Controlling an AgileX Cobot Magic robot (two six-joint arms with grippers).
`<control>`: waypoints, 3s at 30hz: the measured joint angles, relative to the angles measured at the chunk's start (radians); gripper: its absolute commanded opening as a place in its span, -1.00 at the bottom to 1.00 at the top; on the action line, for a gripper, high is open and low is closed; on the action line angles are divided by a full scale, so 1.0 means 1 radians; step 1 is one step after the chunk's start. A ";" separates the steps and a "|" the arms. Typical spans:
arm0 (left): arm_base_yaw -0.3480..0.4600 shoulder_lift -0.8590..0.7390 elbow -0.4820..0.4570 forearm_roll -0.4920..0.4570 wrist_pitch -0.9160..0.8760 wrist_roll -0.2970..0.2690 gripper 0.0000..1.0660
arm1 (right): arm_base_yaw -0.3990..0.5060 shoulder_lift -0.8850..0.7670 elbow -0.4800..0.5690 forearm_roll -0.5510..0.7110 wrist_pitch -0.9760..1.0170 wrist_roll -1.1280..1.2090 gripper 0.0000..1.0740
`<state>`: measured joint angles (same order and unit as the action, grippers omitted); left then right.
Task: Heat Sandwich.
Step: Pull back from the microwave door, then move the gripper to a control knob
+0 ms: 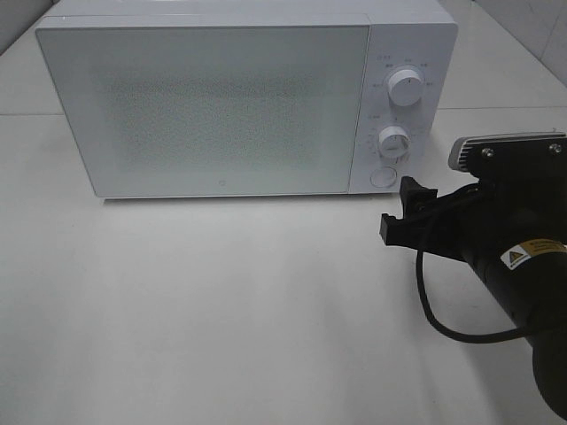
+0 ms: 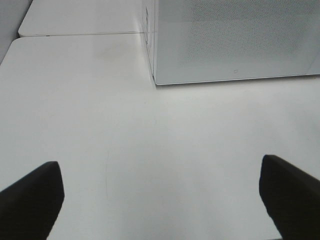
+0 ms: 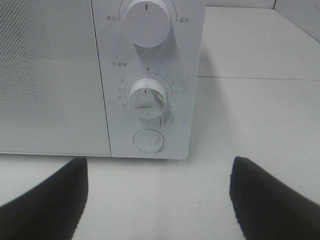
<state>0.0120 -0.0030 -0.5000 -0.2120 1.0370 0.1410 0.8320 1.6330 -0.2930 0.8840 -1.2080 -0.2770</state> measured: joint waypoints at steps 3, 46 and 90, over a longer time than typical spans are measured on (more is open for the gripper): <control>0.000 0.000 0.000 0.000 0.000 0.000 0.94 | 0.000 0.001 -0.015 0.000 0.000 -0.001 0.42; 0.000 0.000 0.000 0.000 0.000 0.000 0.94 | -0.246 0.342 -0.378 -0.230 0.038 0.039 0.42; 0.000 0.000 0.000 0.000 0.000 0.000 0.94 | -0.284 0.399 -0.445 -0.233 0.082 0.041 -0.71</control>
<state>0.0120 -0.0030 -0.5000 -0.2120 1.0370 0.1410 0.5480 2.0320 -0.7380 0.6510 -1.1260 -0.2360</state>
